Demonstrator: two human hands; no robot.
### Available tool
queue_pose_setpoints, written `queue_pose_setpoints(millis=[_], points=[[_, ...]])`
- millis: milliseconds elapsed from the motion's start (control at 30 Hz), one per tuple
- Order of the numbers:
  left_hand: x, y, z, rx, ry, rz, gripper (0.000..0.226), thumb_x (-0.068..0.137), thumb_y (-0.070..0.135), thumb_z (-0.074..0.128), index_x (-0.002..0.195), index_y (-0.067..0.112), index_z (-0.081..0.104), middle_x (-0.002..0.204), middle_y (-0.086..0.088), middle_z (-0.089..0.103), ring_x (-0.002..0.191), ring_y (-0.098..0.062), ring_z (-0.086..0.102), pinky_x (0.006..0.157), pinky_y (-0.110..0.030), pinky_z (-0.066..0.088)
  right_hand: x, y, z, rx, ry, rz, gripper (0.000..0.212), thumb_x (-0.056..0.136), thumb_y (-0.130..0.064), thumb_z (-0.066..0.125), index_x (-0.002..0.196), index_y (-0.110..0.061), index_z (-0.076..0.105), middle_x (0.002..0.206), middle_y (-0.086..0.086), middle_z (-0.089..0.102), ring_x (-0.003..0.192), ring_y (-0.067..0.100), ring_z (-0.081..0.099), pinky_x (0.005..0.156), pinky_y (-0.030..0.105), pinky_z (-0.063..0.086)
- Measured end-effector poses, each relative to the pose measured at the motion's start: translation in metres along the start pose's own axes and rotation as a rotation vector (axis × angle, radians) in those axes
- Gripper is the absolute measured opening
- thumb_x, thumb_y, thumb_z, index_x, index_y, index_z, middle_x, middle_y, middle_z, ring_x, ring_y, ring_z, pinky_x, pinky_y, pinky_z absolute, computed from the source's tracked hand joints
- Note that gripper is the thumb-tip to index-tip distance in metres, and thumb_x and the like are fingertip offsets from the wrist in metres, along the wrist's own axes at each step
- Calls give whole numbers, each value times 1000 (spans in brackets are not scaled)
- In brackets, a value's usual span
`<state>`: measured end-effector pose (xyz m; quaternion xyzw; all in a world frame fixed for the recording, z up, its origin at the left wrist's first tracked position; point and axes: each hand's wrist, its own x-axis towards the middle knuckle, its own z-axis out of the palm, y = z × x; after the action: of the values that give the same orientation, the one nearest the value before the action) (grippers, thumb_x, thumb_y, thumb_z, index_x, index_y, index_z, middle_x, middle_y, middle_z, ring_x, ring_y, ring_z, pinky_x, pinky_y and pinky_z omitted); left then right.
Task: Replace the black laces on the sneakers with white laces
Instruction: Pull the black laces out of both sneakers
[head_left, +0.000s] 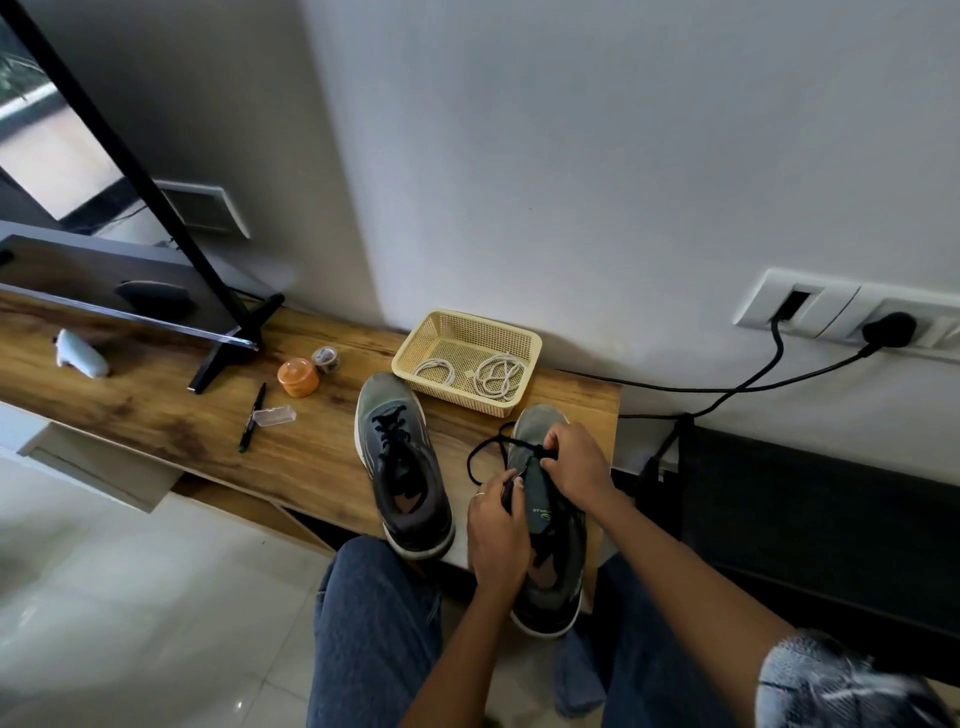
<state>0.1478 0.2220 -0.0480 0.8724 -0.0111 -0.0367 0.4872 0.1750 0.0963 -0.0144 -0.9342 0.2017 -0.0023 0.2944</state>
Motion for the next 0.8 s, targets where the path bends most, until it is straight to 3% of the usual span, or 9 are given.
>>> queue_pose_setpoints(millis=[100,200,267,400,500,600,700,800], points=[[0,1,2,-7,-1,-3,27,98,29,49,118,21,65,113,6,65,106,-11,57,82,-20,40,-1,0,2,-105,16,-61,11,88,-3,57,98,-7,59,98,3,53,93,21,53,75,31,43],[0,5,0,-2,6,-6,26,98,28,49,117,21,65,111,6,66,105,-11,57,79,-17,37,-1,-5,0,-216,0,-98,17,88,4,48,88,-4,63,95,12,61,90,26,58,68,33,44],[-1,6,-2,1,2,-14,25,98,29,50,116,22,65,109,5,65,104,-12,57,77,-19,38,0,-10,-8,-193,4,-76,15,87,4,52,84,-3,65,92,11,62,88,26,60,65,31,44],[-2,8,-8,5,-31,-33,35,94,36,53,127,24,56,117,2,62,113,-19,55,86,-30,45,-10,-24,-51,-15,0,-67,10,85,-3,64,88,-10,71,90,2,67,82,17,62,72,31,52],[-2,15,-16,-8,-91,-48,66,91,41,57,148,26,29,143,1,44,131,-19,40,100,-33,36,-39,-35,-94,171,-131,-84,10,85,-5,67,91,-12,70,84,-3,66,77,12,63,67,18,50],[-2,26,-24,-54,-160,60,75,90,38,59,152,31,16,152,4,32,136,-15,31,104,-30,29,-70,-41,-118,442,-182,-108,10,84,-4,68,90,-12,70,84,3,71,76,16,70,69,18,54],[-1,36,-30,4,-144,180,57,94,32,53,147,30,31,153,3,30,138,-16,30,108,-34,30,-90,-48,-128,714,-177,-119,12,82,1,68,91,-7,70,86,8,72,78,18,71,74,24,57],[-3,45,-37,-13,-86,182,25,99,26,46,119,18,59,136,-5,49,125,-23,46,97,-33,40,-102,-54,-132,936,-119,-135,14,82,8,66,90,-3,68,88,11,70,81,19,70,75,27,58]])
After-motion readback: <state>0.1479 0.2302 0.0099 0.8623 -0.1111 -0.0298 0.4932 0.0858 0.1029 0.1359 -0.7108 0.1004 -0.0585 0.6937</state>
